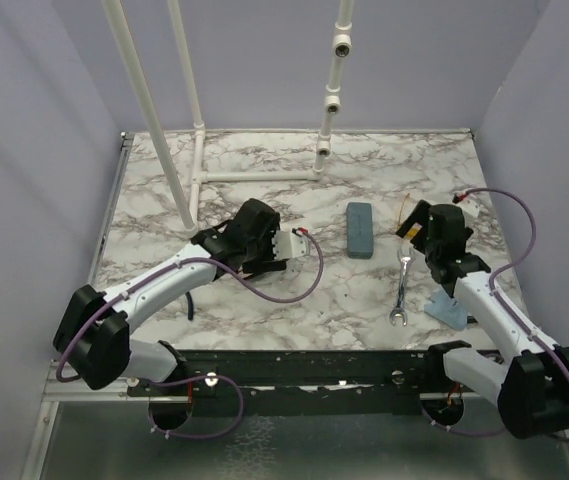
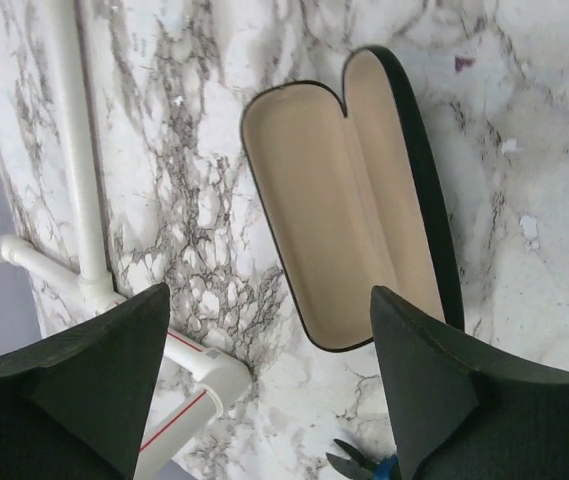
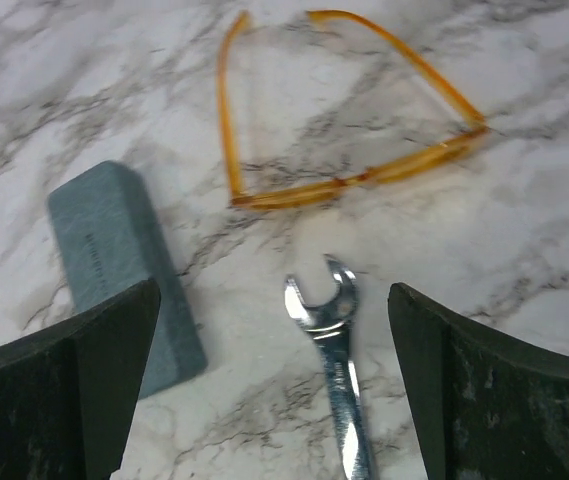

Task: Organize the sunglasses
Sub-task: Place the sunglasses case at the center of the board, then pick up the glasses cleaning cloth from the center of the board.

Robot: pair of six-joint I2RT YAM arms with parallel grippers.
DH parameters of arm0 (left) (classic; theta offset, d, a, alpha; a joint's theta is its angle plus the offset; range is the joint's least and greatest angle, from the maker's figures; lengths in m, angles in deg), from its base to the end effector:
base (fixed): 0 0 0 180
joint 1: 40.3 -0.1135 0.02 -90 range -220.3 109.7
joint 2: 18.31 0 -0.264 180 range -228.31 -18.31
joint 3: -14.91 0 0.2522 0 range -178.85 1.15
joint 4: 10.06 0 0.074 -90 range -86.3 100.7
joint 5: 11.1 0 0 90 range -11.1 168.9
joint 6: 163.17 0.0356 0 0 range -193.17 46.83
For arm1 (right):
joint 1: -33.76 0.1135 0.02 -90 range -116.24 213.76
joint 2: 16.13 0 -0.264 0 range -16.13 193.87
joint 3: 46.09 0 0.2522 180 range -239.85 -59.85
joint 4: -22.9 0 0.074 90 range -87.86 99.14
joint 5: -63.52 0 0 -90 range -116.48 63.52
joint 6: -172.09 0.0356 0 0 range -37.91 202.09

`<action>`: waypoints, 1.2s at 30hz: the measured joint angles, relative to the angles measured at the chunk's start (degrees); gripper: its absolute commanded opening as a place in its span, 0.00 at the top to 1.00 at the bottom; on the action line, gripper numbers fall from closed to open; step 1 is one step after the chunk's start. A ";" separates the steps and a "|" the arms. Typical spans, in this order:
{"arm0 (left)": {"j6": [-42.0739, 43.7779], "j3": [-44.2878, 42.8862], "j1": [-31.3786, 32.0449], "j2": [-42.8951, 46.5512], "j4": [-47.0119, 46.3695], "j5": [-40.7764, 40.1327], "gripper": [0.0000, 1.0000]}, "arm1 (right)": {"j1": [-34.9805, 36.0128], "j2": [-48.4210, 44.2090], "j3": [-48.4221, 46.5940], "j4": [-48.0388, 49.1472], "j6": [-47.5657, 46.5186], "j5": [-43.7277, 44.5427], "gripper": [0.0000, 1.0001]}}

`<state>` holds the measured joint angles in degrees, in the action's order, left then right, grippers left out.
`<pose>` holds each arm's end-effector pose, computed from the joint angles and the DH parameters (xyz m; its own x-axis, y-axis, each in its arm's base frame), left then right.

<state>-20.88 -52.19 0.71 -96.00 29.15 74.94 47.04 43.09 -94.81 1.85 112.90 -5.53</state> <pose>0.2146 -0.1834 0.2414 0.1387 0.9253 -0.3531 0.8358 0.0818 0.5429 0.2212 0.0391 0.2382 -0.3954 0.3982 -0.8277 0.3313 0.9023 0.2758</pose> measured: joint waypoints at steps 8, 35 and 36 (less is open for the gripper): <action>-16.70 -4.63 -0.13 9.35 2.84 1.79 0.02 | -11.26 4.28 -1.81 -16.48 16.00 2.36 0.12; -33.20 11.37 -5.75 39.08 4.33 17.79 0.07 | -11.41 7.19 0.11 -47.34 53.37 -1.29 0.44; -32.79 11.54 -5.75 39.19 4.33 17.94 0.07 | -11.41 7.21 0.11 -47.60 53.68 -1.46 0.45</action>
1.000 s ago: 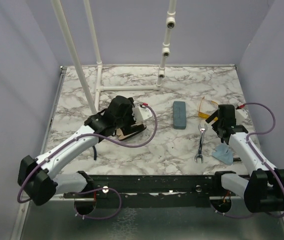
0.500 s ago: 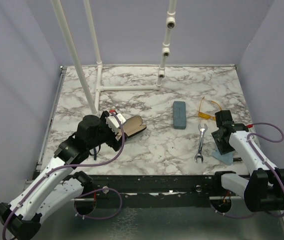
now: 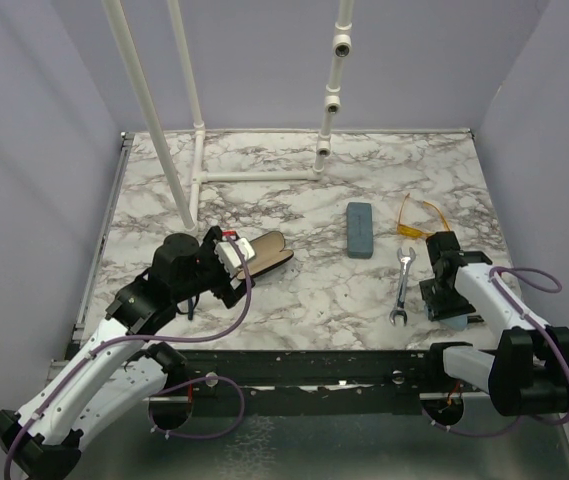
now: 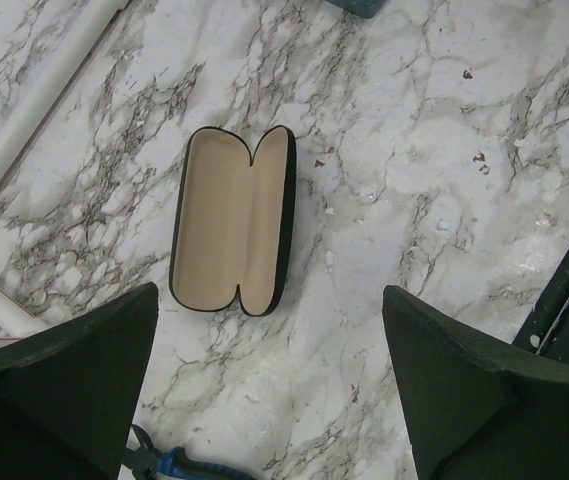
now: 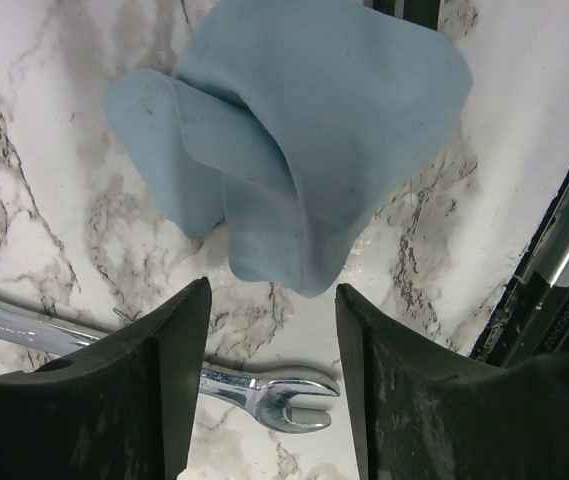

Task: Organize the sunglasses
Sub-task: Pick up the glasses cleaning cloth from the center of the board.

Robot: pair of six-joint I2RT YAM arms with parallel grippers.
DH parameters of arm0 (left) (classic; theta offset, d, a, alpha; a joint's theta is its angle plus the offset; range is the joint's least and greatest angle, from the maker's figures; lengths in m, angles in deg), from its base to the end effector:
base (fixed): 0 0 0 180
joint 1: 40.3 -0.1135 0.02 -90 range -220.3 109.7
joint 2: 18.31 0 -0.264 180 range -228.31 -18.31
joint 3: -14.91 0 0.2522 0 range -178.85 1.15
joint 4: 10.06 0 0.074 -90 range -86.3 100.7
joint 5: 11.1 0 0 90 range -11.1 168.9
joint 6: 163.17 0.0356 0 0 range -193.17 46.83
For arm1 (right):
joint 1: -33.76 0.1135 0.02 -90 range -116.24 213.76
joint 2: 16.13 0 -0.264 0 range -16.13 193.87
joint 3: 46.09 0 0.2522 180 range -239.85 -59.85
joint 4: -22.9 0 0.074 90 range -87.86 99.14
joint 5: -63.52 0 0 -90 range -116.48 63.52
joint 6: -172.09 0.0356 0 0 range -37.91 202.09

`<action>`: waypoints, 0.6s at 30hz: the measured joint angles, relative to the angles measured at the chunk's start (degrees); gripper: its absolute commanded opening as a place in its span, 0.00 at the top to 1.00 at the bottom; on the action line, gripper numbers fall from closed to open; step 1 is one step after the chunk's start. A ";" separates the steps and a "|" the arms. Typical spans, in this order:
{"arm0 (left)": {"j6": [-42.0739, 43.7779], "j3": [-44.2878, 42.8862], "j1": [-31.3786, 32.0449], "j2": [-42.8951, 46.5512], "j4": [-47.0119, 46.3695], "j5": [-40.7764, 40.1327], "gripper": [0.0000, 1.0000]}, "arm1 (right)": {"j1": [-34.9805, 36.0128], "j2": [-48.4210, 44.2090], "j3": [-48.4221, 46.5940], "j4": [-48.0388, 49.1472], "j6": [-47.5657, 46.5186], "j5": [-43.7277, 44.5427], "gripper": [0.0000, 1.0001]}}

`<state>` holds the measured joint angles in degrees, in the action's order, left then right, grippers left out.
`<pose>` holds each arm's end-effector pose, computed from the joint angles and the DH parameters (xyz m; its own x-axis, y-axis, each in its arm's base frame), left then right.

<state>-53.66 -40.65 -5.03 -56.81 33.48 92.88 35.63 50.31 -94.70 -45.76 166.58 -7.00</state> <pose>0.1188 -0.0946 0.3034 -0.0970 0.4656 -0.8797 0.8161 0.5431 0.1974 0.1615 -0.0066 0.1709 -0.1061 0.9354 -0.3372 0.9920 0.1230 0.0290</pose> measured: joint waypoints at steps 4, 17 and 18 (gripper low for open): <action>1.79 0.52 0.00 0.13 0.35 0.37 0.06 | 0.00 -0.09 1.11 -0.15 1.51 -1.22 0.46; 4.17 0.52 0.00 0.13 0.42 1.64 0.06 | 0.04 0.59 2.71 -0.24 5.81 1.68 0.57; 4.17 0.52 0.00 0.13 0.42 1.70 0.06 | 0.04 0.46 2.91 0.11 5.95 1.88 0.59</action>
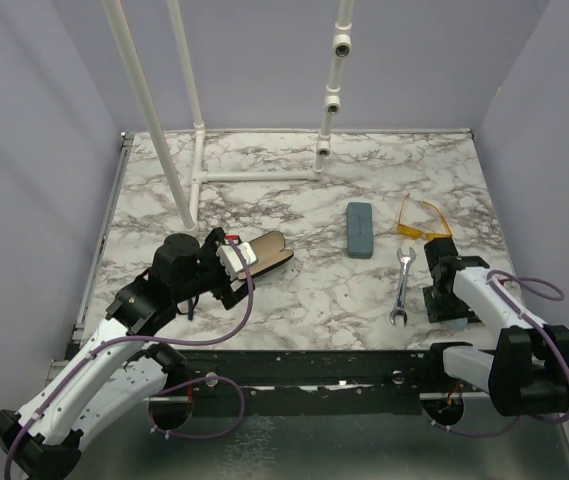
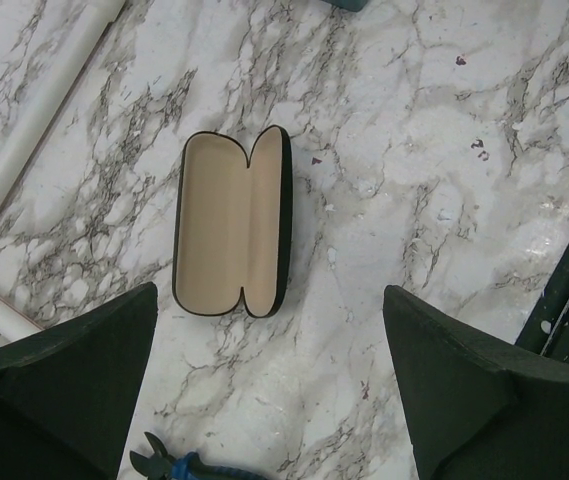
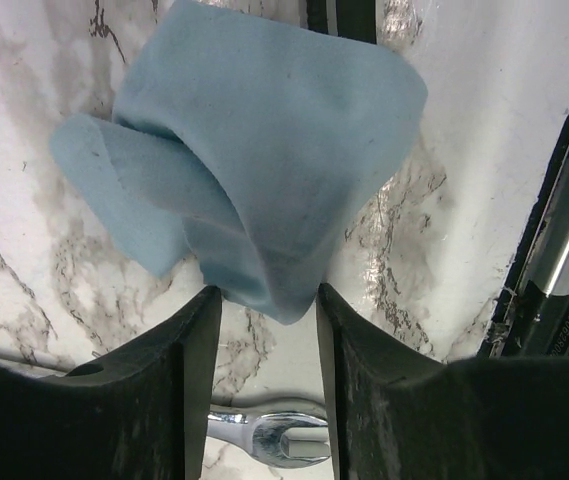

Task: Organize the sunglasses
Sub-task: Pick up the glasses cleaning cloth from the center of the board, then adjust the sunglasses case at the center of the board.

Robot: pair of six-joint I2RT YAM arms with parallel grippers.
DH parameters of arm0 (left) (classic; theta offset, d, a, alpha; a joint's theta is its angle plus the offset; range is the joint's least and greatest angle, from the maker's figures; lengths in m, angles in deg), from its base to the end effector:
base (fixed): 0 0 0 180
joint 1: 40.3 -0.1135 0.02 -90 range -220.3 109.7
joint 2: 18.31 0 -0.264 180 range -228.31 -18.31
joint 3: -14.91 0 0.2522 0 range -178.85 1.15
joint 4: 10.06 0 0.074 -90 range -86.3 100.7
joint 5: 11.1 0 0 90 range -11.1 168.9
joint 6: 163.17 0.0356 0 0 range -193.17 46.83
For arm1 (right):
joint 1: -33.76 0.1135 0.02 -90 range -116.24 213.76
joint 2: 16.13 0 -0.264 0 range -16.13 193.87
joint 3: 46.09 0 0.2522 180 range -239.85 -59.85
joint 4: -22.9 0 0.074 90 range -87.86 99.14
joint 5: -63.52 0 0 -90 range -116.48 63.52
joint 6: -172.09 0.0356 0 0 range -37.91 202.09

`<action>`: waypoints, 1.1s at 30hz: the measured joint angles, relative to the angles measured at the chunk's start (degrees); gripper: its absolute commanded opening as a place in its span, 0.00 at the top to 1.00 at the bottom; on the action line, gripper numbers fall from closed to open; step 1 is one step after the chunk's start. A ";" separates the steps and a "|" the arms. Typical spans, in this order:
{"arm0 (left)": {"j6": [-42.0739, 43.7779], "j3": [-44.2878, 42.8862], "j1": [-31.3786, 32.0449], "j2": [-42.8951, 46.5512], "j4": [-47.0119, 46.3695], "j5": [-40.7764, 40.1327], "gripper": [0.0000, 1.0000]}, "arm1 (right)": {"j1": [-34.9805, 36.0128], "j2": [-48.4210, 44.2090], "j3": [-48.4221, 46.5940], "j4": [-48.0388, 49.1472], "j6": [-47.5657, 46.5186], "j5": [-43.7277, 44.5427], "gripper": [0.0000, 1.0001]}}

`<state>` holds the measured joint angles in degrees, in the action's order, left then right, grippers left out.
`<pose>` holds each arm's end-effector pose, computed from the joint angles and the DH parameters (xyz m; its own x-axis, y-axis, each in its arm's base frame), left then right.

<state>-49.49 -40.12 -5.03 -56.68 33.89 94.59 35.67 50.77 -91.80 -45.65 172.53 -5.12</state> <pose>0.1176 -0.0950 0.3000 -0.0407 0.5024 -0.8637 0.8391 0.4864 0.2434 0.1524 -0.0079 0.1580 -0.0217 0.9311 -0.3642 0.9996 0.0262 0.0073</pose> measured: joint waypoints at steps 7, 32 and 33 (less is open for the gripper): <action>0.31 -0.04 0.00 0.00 0.52 0.37 0.06 | 0.00 -3.21 1.79 1.66 -1.53 1.62 0.88; 12.55 -15.69 0.00 -29.49 23.04 0.68 0.24 | 0.28 -15.41 -19.74 18.34 -46.69 -17.38 0.99; 13.14 -16.31 0.00 -31.74 24.13 0.81 0.24 | 0.57 -15.15 -21.00 19.50 -48.17 -20.61 0.99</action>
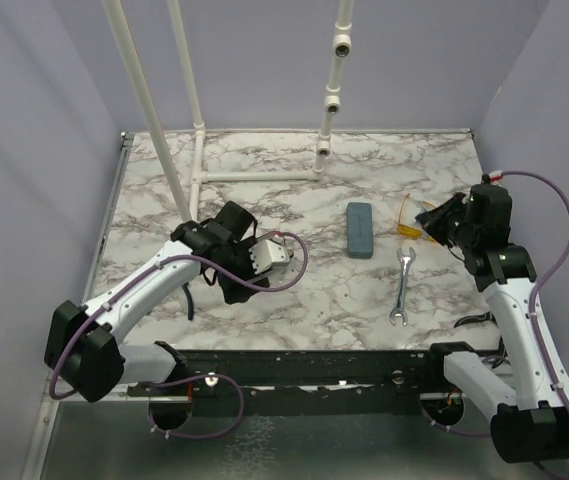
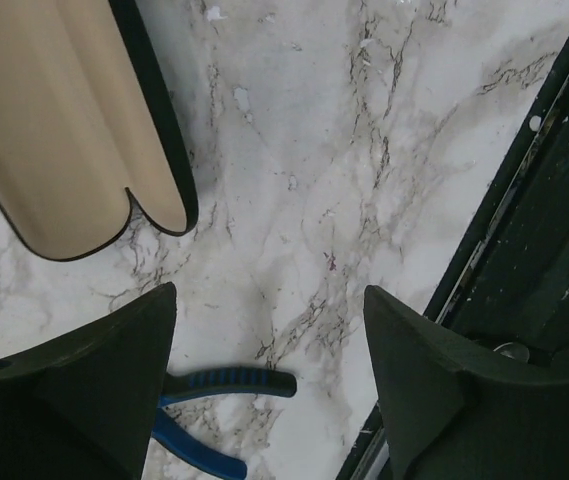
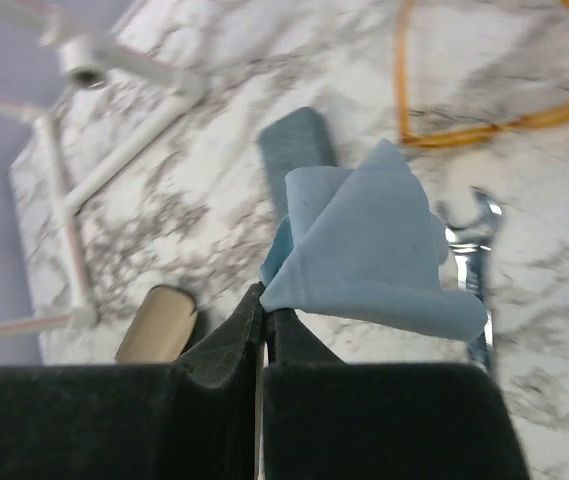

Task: Organize the sunglasses
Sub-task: Adjust the sunglasses case at the center of the board.

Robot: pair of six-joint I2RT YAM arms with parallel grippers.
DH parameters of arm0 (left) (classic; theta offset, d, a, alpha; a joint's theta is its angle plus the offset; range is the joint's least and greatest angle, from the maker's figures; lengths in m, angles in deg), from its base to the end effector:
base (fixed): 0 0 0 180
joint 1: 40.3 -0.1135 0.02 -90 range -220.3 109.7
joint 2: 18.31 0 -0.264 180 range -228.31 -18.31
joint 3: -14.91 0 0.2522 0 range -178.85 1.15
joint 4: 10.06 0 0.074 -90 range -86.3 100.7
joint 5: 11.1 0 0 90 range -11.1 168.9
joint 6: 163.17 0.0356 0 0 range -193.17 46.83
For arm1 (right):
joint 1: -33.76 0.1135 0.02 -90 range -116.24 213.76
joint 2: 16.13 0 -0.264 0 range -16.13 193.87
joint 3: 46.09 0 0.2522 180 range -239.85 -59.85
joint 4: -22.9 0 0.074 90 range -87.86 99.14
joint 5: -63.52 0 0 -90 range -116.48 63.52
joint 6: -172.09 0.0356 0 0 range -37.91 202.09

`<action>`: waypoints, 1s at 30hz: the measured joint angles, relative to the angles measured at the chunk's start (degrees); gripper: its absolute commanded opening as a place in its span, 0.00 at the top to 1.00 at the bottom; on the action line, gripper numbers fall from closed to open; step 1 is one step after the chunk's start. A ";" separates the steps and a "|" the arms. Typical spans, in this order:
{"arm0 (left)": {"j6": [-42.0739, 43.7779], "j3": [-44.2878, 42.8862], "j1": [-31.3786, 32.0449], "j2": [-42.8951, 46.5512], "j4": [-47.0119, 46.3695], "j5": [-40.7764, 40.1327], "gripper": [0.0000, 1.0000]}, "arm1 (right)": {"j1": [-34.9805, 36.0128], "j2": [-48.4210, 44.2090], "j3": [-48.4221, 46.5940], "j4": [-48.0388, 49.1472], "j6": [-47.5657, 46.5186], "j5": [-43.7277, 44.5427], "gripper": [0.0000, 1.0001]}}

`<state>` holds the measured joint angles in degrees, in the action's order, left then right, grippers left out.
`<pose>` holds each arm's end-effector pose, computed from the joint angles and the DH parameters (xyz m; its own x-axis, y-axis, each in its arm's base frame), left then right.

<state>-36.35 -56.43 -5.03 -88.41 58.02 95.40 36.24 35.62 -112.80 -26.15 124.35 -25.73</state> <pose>0.1777 -0.1381 0.2678 -0.2144 0.8555 -0.4713 0.9661 0.2569 0.0267 0.1908 0.0078 0.3245 -0.4362 0.6542 -0.6179 0.3526 0.7560 0.5515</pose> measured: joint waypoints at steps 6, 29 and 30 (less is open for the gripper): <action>2.84 -0.42 0.55 -6.14 -2.82 0.94 0.24 | 5.97 2.84 -3.89 8.76 -4.37 -15.28 0.99; 14.05 4.57 3.76 -20.44 -27.32 -9.07 0.89 | 9.57 9.62 -0.61 23.28 -7.87 -29.42 0.99; 15.34 4.55 3.63 -21.09 -27.65 -9.70 0.89 | 9.57 9.73 -0.57 23.50 -7.98 -29.66 0.99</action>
<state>-21.01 -51.88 -1.41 -109.51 30.37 85.69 45.81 45.35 -113.37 -2.66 116.38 -55.39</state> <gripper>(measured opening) 0.133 0.008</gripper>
